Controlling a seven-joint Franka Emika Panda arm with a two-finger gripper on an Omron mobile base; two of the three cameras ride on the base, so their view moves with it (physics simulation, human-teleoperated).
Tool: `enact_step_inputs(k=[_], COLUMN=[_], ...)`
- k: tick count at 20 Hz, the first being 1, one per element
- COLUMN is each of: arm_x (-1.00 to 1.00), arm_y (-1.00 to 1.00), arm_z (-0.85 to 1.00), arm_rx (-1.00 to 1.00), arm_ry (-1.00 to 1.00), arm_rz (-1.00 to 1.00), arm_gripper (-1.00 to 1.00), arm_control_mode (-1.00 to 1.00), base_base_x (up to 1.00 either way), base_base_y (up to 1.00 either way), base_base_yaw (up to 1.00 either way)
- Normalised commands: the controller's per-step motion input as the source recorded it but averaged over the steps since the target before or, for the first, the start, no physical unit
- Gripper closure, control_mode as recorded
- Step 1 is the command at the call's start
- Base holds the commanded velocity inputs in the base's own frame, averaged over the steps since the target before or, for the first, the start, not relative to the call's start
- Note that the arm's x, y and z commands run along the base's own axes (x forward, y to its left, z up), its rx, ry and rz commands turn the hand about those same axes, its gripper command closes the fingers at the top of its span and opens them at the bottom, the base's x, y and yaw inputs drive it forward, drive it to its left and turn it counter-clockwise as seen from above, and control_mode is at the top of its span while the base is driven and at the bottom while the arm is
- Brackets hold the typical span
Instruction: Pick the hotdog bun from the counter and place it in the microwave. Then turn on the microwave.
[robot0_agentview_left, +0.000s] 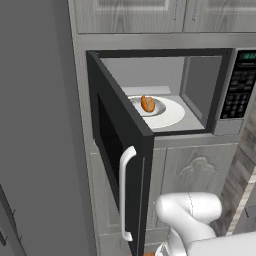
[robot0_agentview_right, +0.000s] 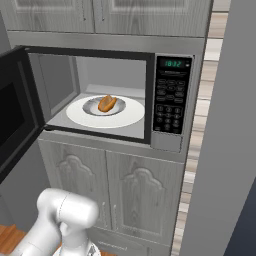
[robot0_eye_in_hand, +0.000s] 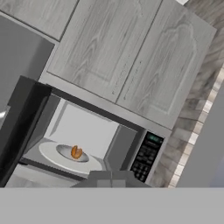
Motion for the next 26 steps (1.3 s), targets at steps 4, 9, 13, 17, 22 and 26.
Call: enact_step_inputs(k=[4,9,13,17,22,26], arm_x=[0.00,0.01,0.02,0.06,0.13,0.16], arm_y=[0.19,0.16,0.10,0.08,0.12,0.22], arm_z=[-0.07,-0.08,-0.06,-0.08,-0.09,-0.07], arm_rx=[0.00,0.00,0.00,-0.01,-0.01,0.00], arm_ry=[0.00,0.00,0.00,0.03,0.01,0.00], arm_rz=[-0.01,0.00,0.00,0.00,0.00,-0.03], arm_gripper=[1.00,1.00,1.00,1.00,1.00,1.00], arm_control_mode=[-1.00,-1.00,-1.00,-1.00,-1.00,-1.00], base_base_x=[0.00,0.00,0.00,0.00,0.00,0.00], base_base_y=[0.00,0.00,0.00,0.00,0.00,0.00], base_base_yaw=[0.00,0.00,0.00,0.00,0.00,0.00])
